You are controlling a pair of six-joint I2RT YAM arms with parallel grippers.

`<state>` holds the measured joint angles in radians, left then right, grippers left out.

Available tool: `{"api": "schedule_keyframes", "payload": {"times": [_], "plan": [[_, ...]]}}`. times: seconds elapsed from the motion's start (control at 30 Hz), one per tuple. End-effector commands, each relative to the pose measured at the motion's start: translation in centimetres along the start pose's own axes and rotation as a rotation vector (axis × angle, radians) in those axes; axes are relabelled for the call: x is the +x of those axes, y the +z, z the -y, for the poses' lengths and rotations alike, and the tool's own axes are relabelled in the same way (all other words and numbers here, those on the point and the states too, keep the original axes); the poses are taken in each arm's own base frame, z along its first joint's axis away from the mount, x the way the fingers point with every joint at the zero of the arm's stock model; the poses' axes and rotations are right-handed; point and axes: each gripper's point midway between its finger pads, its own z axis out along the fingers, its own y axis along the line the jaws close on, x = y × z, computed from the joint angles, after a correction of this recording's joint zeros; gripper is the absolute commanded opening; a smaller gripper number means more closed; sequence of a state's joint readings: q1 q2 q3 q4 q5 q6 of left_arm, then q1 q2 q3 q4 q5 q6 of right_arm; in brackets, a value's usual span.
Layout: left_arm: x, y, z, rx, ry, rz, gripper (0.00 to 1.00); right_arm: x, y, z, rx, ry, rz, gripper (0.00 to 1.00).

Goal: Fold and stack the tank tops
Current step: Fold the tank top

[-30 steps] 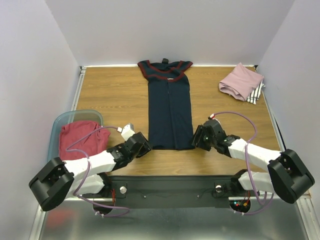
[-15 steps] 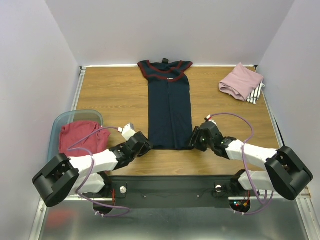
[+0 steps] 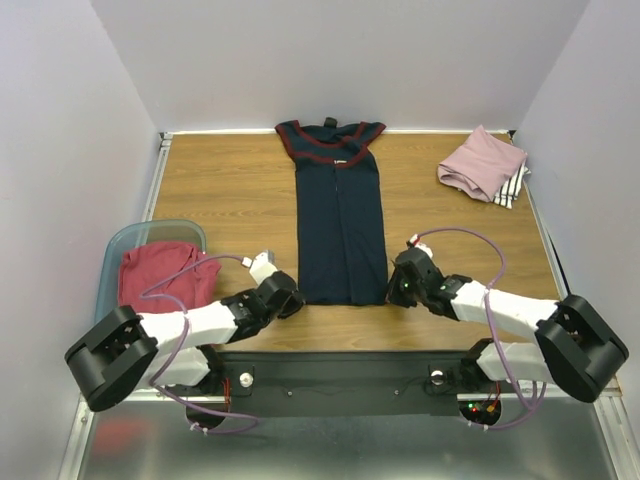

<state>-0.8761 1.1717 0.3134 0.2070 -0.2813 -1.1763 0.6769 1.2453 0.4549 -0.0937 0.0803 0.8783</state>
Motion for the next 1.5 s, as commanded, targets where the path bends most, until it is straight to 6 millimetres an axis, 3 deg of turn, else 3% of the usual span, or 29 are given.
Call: {"api": "schedule_keyframes", "payload": {"times": [0.0, 0.1, 0.17, 0.2, 0.27, 0.4, 0.47, 0.5, 0.53, 0.63, 0.73, 0.87, 0.97, 1.1, 1.23, 1.47], "plan": [[2.5, -1.9, 0.1, 0.032, 0.039, -0.080, 0.00, 1.5, -1.9, 1.0, 0.073, -0.092, -0.029, 0.00], [3.7, -4.3, 0.6, 0.064, 0.026, -0.101, 0.00, 2.8, -3.8, 0.9, 0.073, -0.114, -0.041, 0.00], [4.4, -5.2, -0.5, 0.035, 0.033, -0.116, 0.00, 3.3, -5.0, 0.6, 0.047, -0.116, -0.029, 0.00], [5.1, -6.2, 0.1, 0.068, 0.022, -0.136, 0.00, 4.3, -5.6, 0.6, 0.046, -0.124, -0.044, 0.00], [6.0, -7.2, -0.6, 0.055, 0.031, -0.159, 0.00, 5.2, -6.3, 0.5, 0.031, -0.126, -0.056, 0.01], [8.5, -9.9, 0.3, 0.083, 0.063, -0.229, 0.00, 7.7, -8.2, -0.5, -0.006, -0.156, -0.104, 0.00], [10.1, -11.5, 1.4, 0.090, 0.089, -0.261, 0.00, 8.0, -8.9, -1.0, -0.013, -0.170, -0.091, 0.00], [10.7, -11.6, 0.6, 0.039, 0.111, -0.260, 0.00, 8.3, -9.4, -1.6, -0.023, -0.178, -0.086, 0.00], [11.5, -12.8, 1.6, 0.058, 0.130, -0.282, 0.00, 8.4, -9.6, -1.8, -0.023, -0.182, -0.081, 0.00], [11.3, -12.9, 1.6, 0.022, 0.156, -0.250, 0.00, 7.1, -10.2, -3.1, -0.044, -0.178, -0.025, 0.00], [9.6, -13.2, 3.0, 0.072, 0.118, -0.187, 0.00, 4.8, -10.4, -4.0, -0.032, -0.193, 0.074, 0.01], [5.9, -13.1, 4.7, 0.140, 0.062, -0.076, 0.00, 2.5, -10.8, -7.2, -0.027, -0.237, 0.152, 0.02], [3.2, -12.4, 5.5, 0.158, 0.039, -0.005, 0.00, 1.4, -10.1, -8.4, 0.017, -0.285, 0.196, 0.02], [0.4, -10.9, 6.0, 0.171, 0.029, 0.086, 0.00, 0.0, -9.1, -9.1, 0.054, -0.315, 0.245, 0.02], [-3.6, -9.2, 6.2, 0.146, 0.031, 0.213, 0.00, -2.8, -7.9, -10.4, 0.065, -0.323, 0.306, 0.02], [-8.7, -8.2, 9.3, 0.155, 0.040, 0.352, 0.00, -8.4, -7.1, -12.5, 0.069, -0.311, 0.407, 0.01]]}}
